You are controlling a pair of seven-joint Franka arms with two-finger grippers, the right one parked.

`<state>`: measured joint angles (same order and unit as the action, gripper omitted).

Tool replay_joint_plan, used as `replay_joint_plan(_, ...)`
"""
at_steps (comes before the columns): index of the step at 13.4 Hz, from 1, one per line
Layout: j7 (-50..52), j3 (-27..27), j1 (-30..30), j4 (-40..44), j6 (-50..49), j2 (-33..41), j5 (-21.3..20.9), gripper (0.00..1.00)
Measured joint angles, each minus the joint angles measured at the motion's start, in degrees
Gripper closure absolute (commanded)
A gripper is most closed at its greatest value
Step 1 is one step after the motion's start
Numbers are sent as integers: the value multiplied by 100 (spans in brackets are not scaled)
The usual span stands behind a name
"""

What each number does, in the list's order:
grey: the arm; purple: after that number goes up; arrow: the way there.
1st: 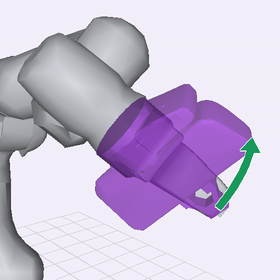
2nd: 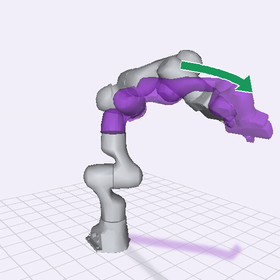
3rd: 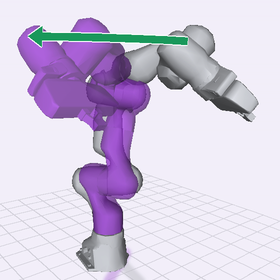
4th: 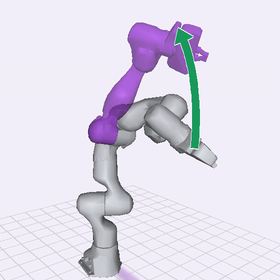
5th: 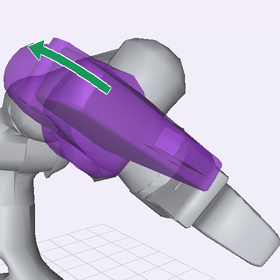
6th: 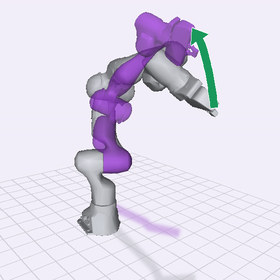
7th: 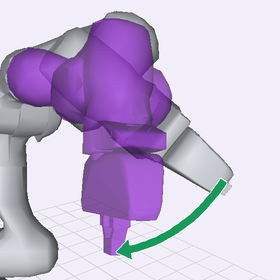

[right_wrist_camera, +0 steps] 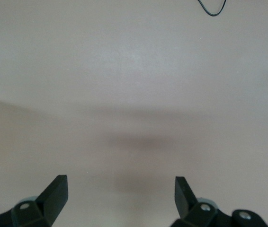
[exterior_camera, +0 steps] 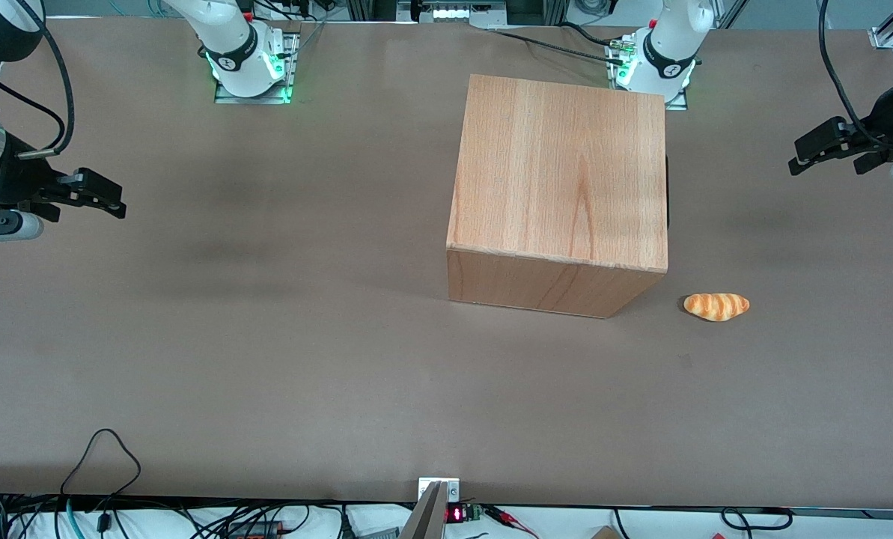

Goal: Open top drawer with left arm
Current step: 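Move the left gripper toward the black drawer handle on the wooden cabinet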

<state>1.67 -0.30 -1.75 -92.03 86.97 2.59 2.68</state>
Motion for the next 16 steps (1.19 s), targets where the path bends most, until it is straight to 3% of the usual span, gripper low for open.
replay_joint_plan(9,11,-53,26,-60,-83,-164,0,0)
replay_joint_plan(16,7,-208,272,-159,-170,-874,9,0)
